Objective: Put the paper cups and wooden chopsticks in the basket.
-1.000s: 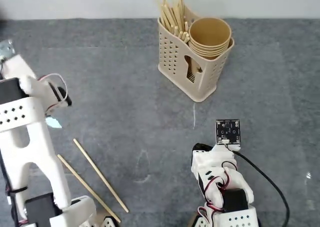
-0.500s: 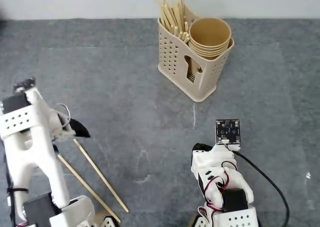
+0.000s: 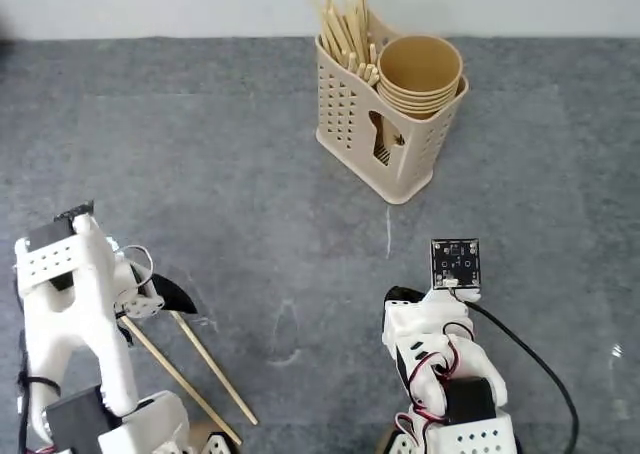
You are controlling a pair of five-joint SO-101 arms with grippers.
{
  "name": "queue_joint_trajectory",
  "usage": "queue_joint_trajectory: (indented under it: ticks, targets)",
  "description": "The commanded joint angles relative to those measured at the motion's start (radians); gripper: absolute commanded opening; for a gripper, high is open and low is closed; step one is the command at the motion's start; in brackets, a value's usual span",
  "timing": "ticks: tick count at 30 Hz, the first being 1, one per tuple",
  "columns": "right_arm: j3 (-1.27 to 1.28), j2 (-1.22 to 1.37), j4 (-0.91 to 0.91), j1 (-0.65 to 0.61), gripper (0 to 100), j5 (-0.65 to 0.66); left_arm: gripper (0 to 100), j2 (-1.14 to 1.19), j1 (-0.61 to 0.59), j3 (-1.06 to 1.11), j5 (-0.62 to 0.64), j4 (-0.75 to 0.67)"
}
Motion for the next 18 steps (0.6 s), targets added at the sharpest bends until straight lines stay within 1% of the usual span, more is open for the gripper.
queue_joint_trajectory:
  ticks: [1, 18]
  targets:
    - [-0.009, -0.008, -0.012, -0.005, 1.8, 0.002, 36, -0.034, -0.006, 0.027, -0.014, -0.064]
    - [-0.009, -0.008, -0.012, -0.005, 1.8, 0.002, 36, -0.032, 0.002, 0.202, -0.006, -0.347]
